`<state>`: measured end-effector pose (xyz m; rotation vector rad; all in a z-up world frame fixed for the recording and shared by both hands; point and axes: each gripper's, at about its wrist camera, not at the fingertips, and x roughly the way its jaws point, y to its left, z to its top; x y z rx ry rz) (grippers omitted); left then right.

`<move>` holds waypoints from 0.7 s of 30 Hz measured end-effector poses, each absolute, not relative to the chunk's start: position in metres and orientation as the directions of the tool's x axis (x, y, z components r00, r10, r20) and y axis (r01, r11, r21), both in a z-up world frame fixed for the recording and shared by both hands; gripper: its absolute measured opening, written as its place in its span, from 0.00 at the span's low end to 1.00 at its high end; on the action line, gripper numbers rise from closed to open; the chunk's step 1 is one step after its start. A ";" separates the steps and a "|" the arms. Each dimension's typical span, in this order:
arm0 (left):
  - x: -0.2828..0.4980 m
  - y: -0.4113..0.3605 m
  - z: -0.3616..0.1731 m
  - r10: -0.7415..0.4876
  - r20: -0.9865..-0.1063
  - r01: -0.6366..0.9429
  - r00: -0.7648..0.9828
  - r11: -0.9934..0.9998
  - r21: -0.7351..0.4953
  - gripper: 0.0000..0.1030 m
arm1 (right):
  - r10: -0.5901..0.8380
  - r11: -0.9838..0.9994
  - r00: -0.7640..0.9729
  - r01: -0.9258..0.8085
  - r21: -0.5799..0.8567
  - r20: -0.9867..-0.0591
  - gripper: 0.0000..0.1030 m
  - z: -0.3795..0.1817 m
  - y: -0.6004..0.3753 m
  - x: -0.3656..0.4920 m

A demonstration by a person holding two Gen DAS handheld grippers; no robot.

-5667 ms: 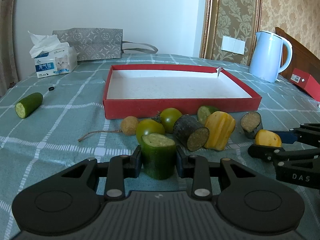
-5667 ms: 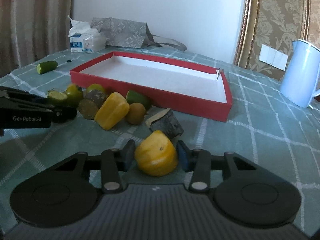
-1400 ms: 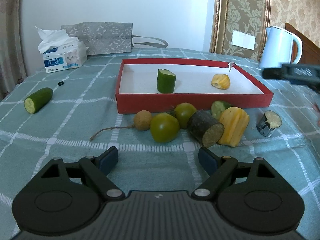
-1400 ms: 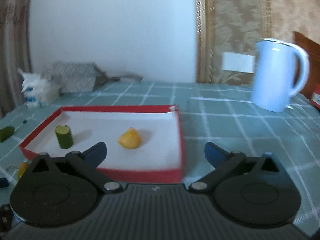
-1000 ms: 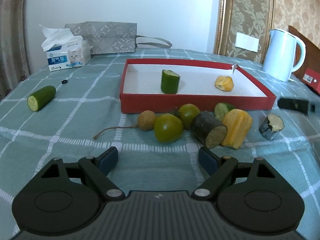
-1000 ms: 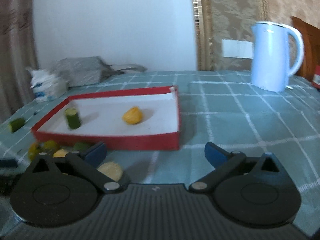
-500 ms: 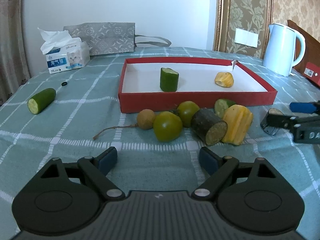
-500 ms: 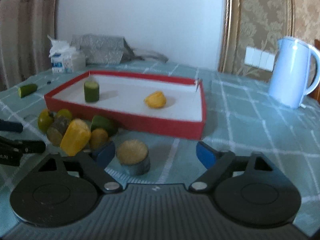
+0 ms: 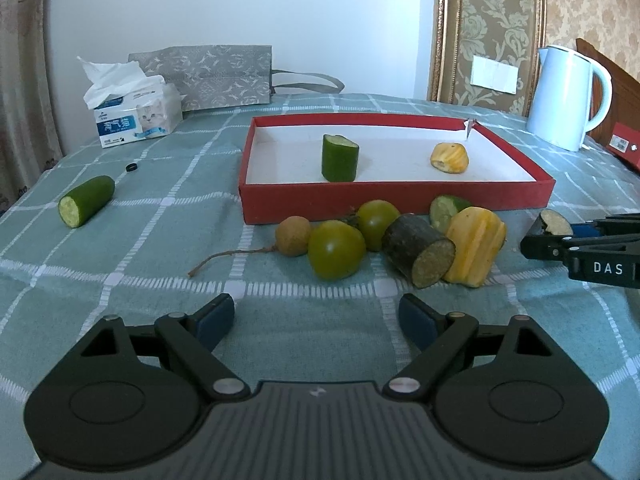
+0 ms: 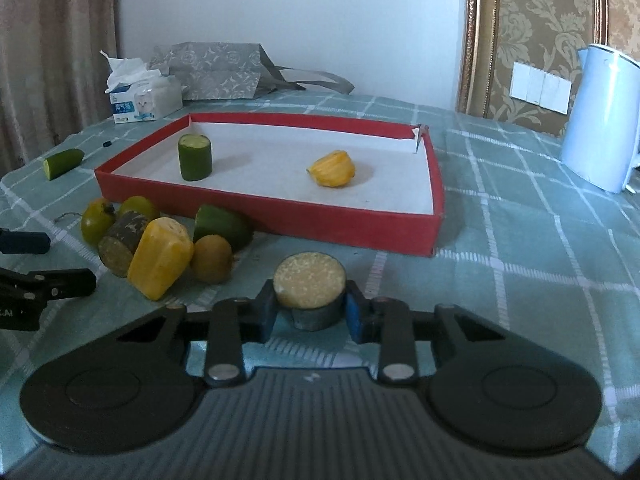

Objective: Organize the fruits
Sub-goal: 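Grasp the dark eggplant slice with the right tool, then grasp the green lime with the left tool while the right tool places the eggplant slice in the tray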

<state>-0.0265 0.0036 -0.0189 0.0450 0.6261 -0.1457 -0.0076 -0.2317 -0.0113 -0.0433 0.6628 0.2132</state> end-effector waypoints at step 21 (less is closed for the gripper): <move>0.009 0.009 -0.013 -0.079 -0.597 0.032 0.798 0.995 -0.090 0.87 | 0.169 0.982 0.769 -0.187 0.036 -0.617 0.32 -0.012 -0.235 -0.008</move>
